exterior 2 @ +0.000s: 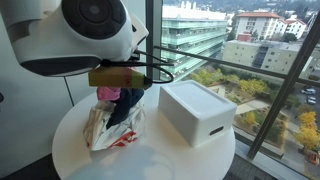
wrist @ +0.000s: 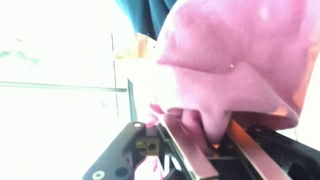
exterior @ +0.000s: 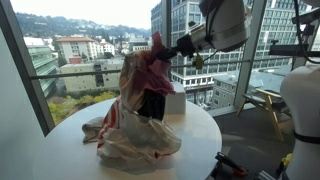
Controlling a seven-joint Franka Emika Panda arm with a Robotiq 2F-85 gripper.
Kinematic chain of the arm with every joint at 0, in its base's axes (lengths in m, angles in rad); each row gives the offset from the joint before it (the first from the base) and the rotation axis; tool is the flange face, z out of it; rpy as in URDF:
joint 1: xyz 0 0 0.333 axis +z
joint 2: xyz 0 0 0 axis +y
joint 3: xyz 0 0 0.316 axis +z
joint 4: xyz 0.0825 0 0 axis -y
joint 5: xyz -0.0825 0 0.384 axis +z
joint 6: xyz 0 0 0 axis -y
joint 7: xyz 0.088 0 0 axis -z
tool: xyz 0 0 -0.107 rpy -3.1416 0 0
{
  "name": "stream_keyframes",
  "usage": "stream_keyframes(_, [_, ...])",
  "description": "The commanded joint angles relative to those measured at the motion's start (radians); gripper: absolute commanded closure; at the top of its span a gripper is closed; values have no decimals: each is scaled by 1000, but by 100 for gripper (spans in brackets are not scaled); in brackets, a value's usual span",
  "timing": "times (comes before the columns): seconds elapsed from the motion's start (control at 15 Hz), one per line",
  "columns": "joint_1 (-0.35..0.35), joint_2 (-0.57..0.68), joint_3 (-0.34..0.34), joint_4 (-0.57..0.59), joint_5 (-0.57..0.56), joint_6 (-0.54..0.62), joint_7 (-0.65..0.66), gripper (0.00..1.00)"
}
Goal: Put the shirts in the plastic
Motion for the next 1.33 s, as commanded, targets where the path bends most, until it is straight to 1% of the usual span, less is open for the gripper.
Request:
stream_keyframes(0.0, [-141, 62, 96, 0, 98, -53, -40, 95])
stream_keyframes(0.13, [-232, 147, 137, 0, 141, -106, -36, 95])
stream_keyframes(0.2, [-303, 199, 175, -1, 152, -143, -21, 95])
stream_keyframes(0.33, [-430, 277, 243, -5, 143, -228, 0, 95])
stream_keyframes(0.4, [-479, 310, 271, -6, 128, -264, 6, 95])
stream_keyframes(0.53, [-568, 371, 327, -6, 96, -327, 16, 95])
stream_keyframes(0.67, [-628, 416, 377, -6, 57, -416, 21, 95])
stream_keyframes(0.8, [-659, 435, 424, -6, 26, -478, 16, 95])
stream_keyframes(0.93, [-660, 434, 463, -5, 21, -502, -5, 95])
stream_keyframes(1.13, [-634, 419, 505, 0, 42, -523, -31, 95])
stream_keyframes(1.27, [-617, 449, 534, 5, 44, -516, -23, 95])
